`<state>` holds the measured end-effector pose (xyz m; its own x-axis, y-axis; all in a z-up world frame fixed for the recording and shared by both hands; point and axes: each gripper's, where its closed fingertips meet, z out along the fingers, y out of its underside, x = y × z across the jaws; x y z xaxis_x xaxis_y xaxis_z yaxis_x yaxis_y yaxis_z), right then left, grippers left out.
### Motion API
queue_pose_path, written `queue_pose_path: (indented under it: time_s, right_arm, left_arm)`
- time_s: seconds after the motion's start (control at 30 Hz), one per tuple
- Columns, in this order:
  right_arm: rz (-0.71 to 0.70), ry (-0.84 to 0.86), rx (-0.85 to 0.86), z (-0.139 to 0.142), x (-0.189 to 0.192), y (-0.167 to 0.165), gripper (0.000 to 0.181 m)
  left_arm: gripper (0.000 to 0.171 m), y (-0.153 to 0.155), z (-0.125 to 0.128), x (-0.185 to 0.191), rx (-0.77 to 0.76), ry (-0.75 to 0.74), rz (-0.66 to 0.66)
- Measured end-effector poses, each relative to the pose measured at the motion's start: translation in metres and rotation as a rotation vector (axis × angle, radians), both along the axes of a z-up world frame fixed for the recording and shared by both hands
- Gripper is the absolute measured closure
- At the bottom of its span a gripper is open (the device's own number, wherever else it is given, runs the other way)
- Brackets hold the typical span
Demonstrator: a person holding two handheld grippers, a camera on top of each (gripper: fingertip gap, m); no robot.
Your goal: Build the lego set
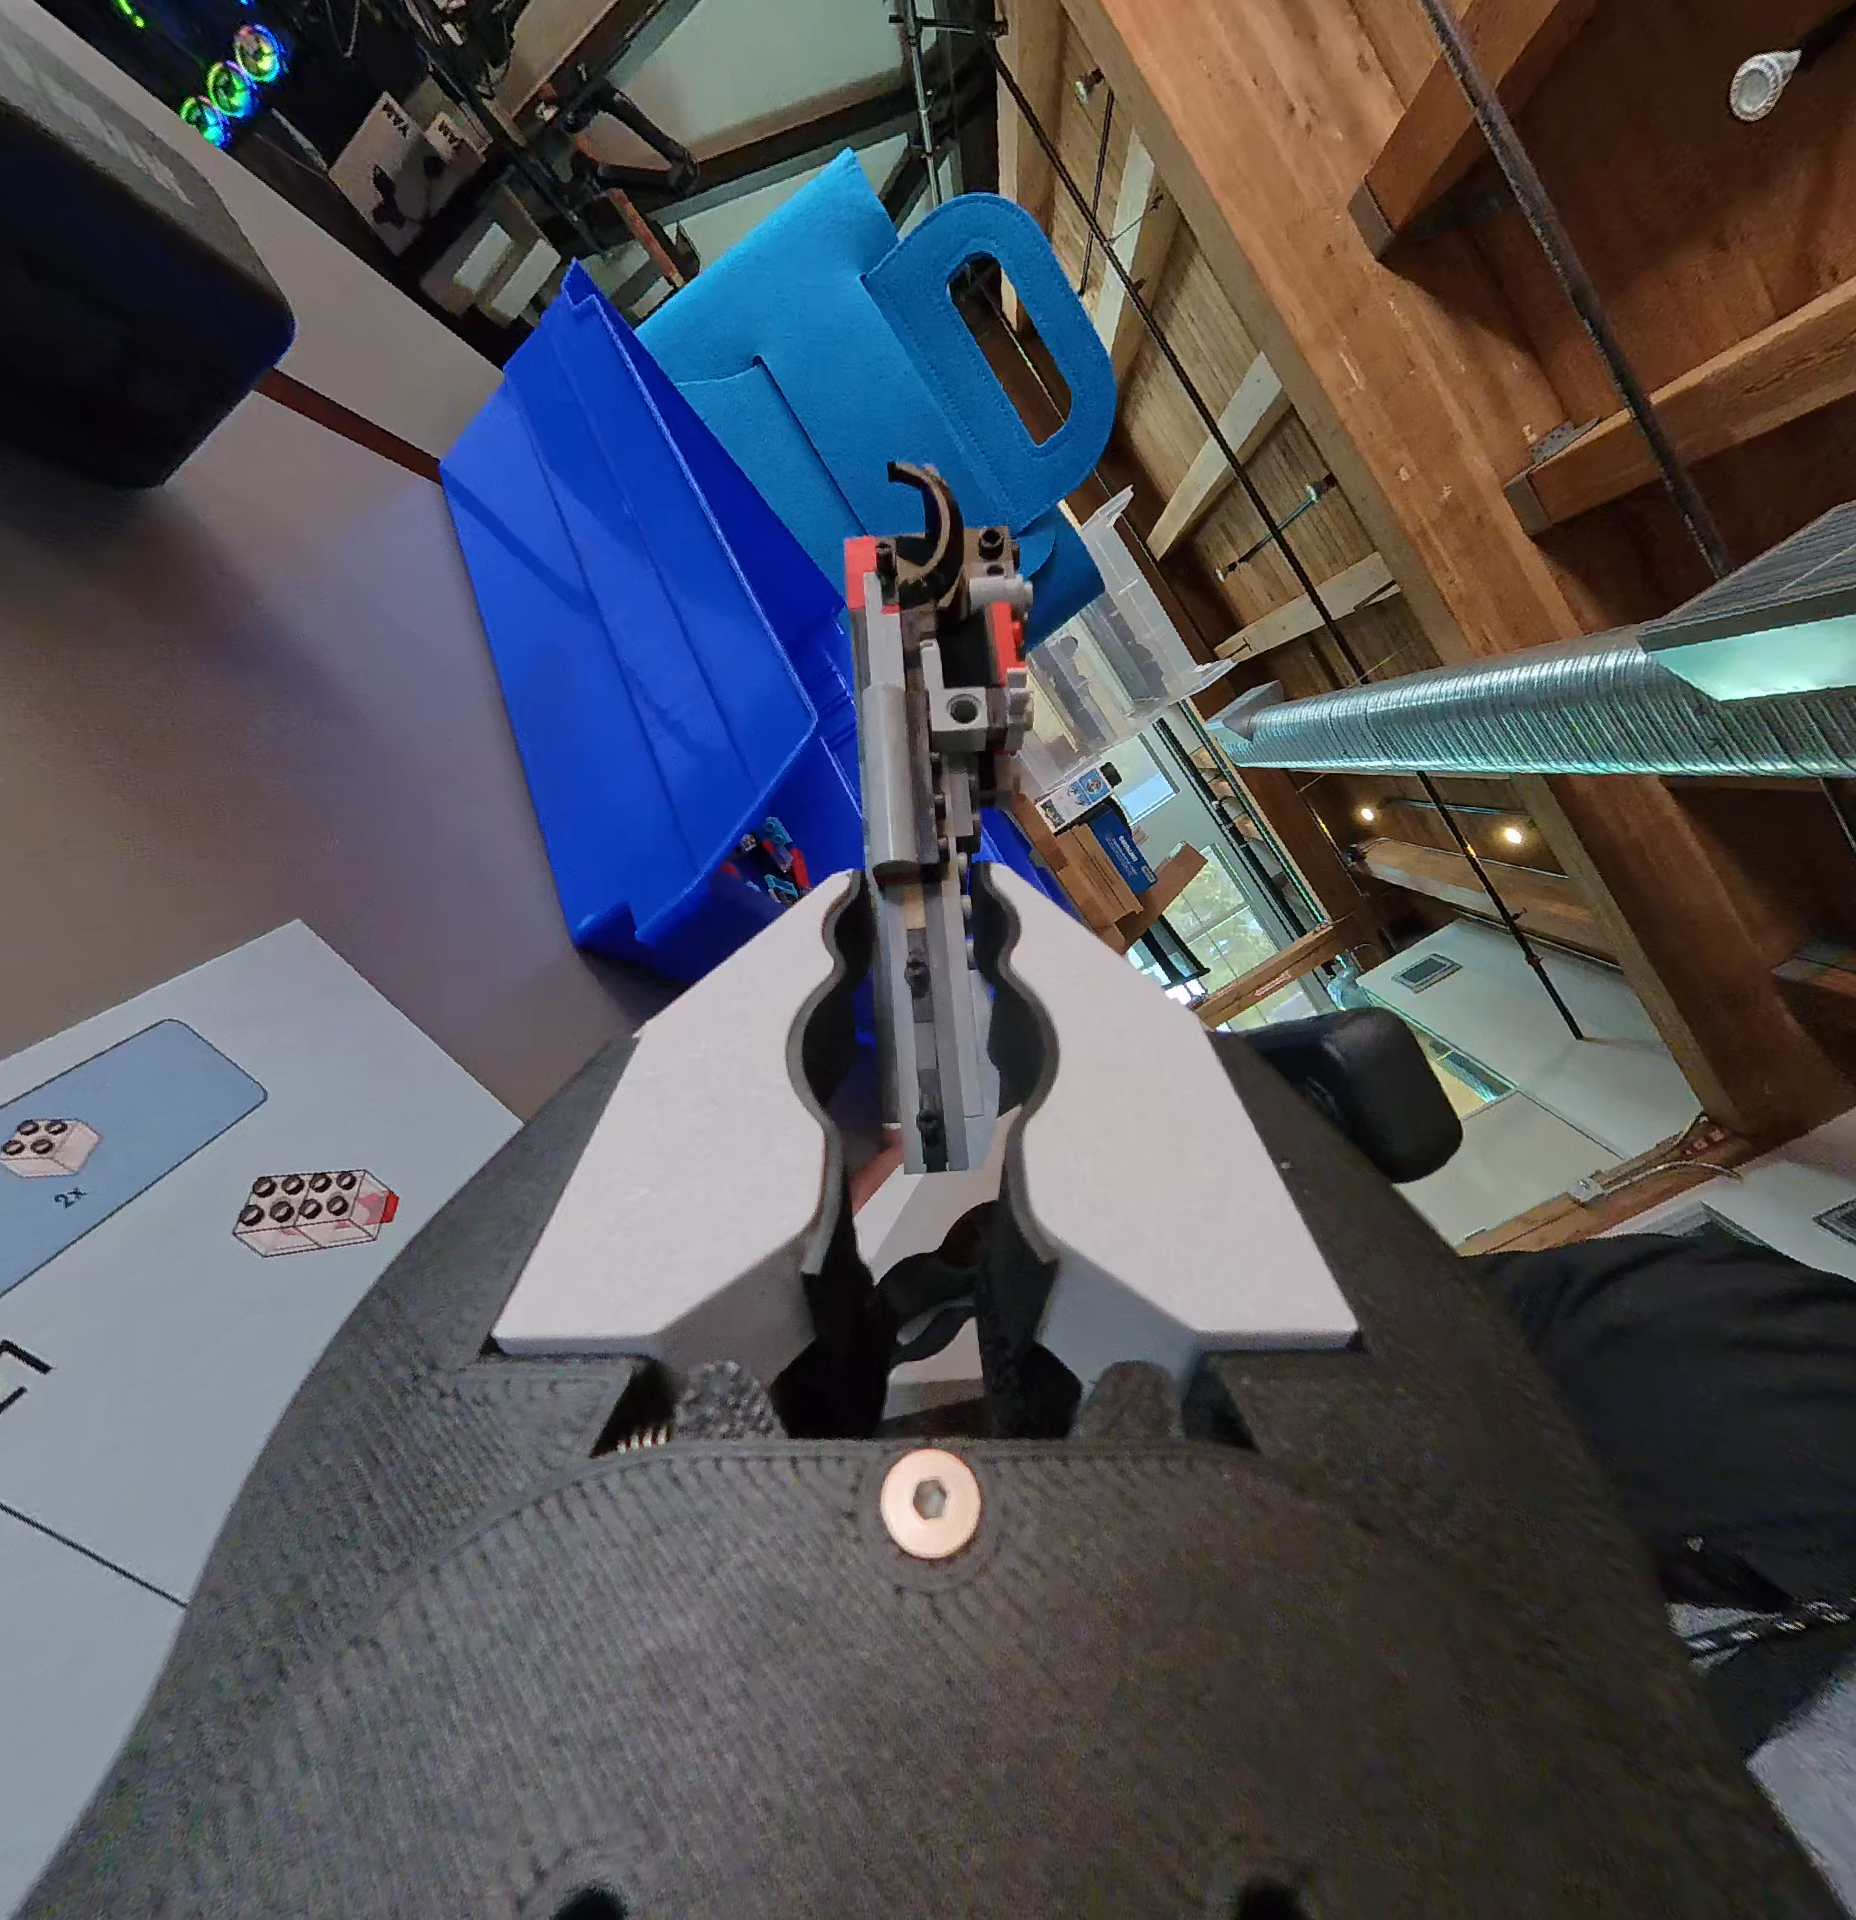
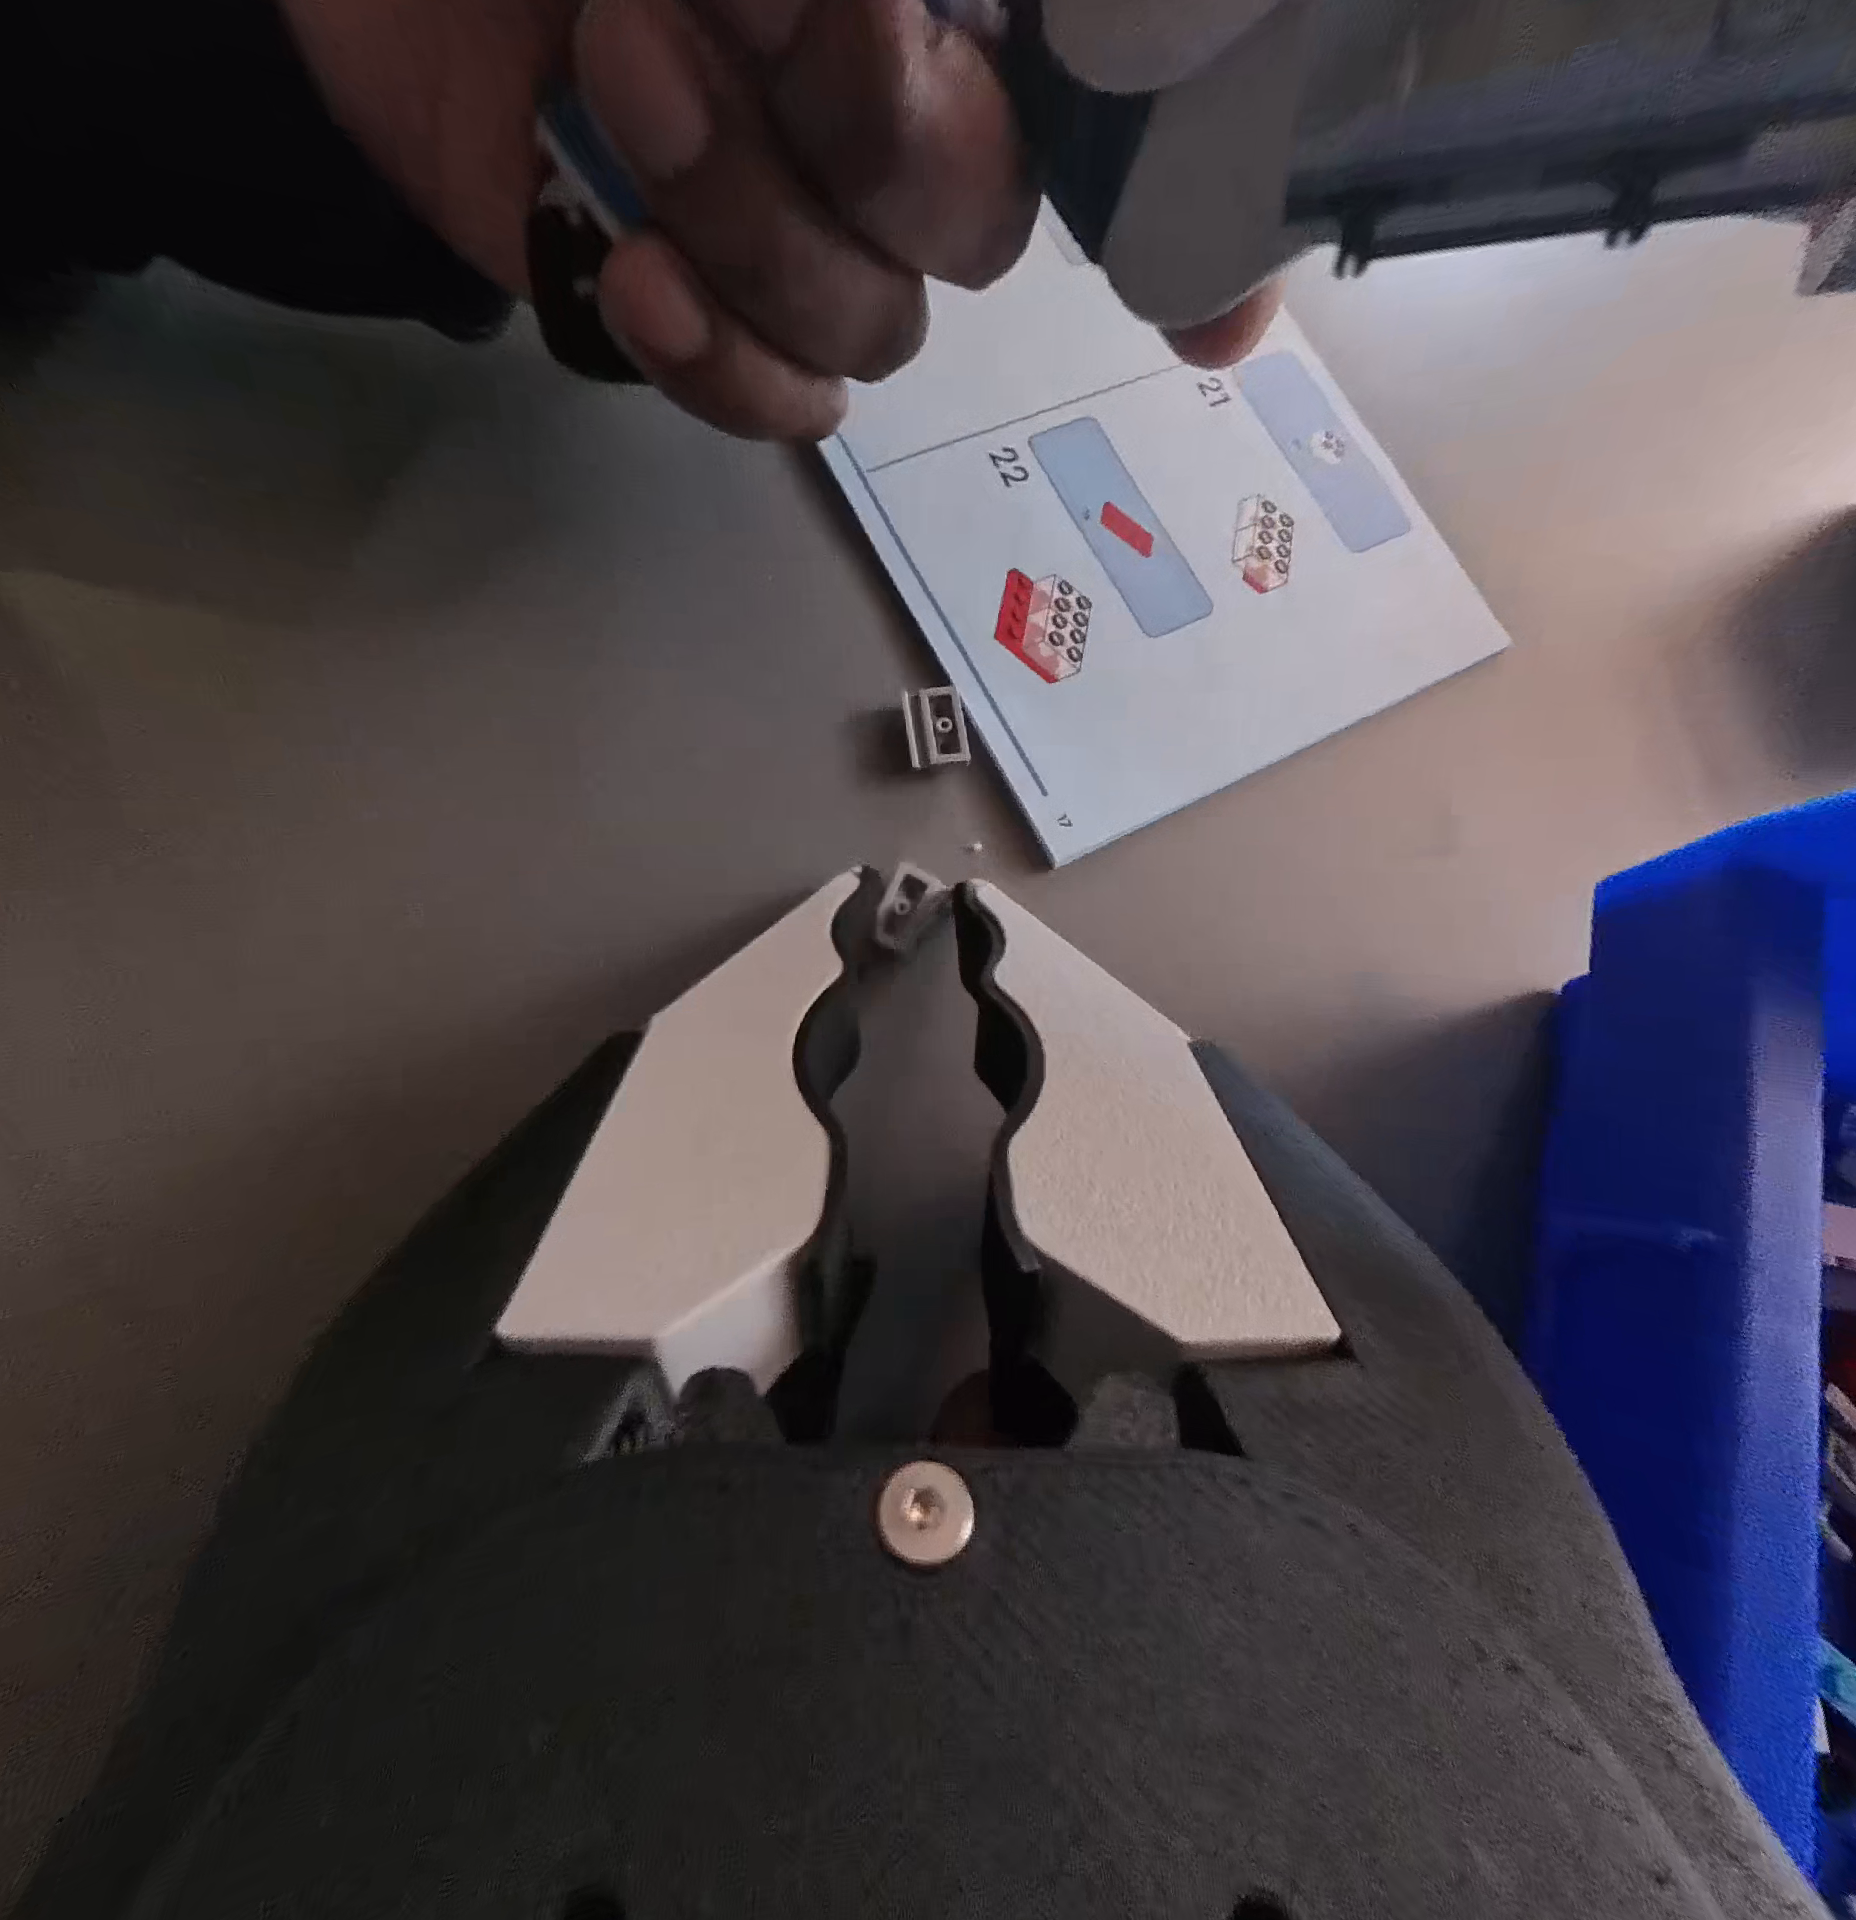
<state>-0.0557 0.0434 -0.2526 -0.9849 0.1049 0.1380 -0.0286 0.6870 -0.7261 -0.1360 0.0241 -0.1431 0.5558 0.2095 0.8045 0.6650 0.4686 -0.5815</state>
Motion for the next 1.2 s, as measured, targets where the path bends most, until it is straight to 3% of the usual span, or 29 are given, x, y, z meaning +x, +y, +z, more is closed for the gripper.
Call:
queue_pose_path:
  time_s: [0.13,0.3,0.4,0.63,0.93,1.1,1.2]
  right_arm:
    - [0.006,-0.075,-0.157,0.022,0.001,0.0,0.166]
    - [-0.071,-0.38,-0.361,0.046,-0.004,0.007,0.166]
    - [-0.118,-0.585,-0.43,0.05,-0.005,0.009,0.166]
    - [-0.18,-0.769,-0.521,0.056,-0.01,0.011,0.166]
    - [-0.212,-0.764,-0.596,0.068,-0.02,0.016,0.163]
    - [-0.194,-0.7,-0.545,0.067,-0.017,0.019,0.16]
    - [-0.108,-0.657,-0.462,0.063,-0.004,0.023,0.158]
  left_arm:
    - [0.154,0.0,-0.001,0.0,-0.007,0.0,0.002]
    - [0.153,0.0,-0.001,0.0,-0.003,-0.001,0.0]
    - [0.153,0.001,-0.002,0.0,-0.005,-0.001,-0.004]
    - [0.154,0.002,-0.003,0.0,-0.004,-0.005,-0.005]
    - [0.153,0.0,-0.002,0.0,0.002,-0.004,-0.002]
    - [0.153,-0.001,-0.001,-0.001,0.002,-0.002,0.002]
    - [0.153,-0.001,-0.001,-0.001,0.002,-0.002,0.001]
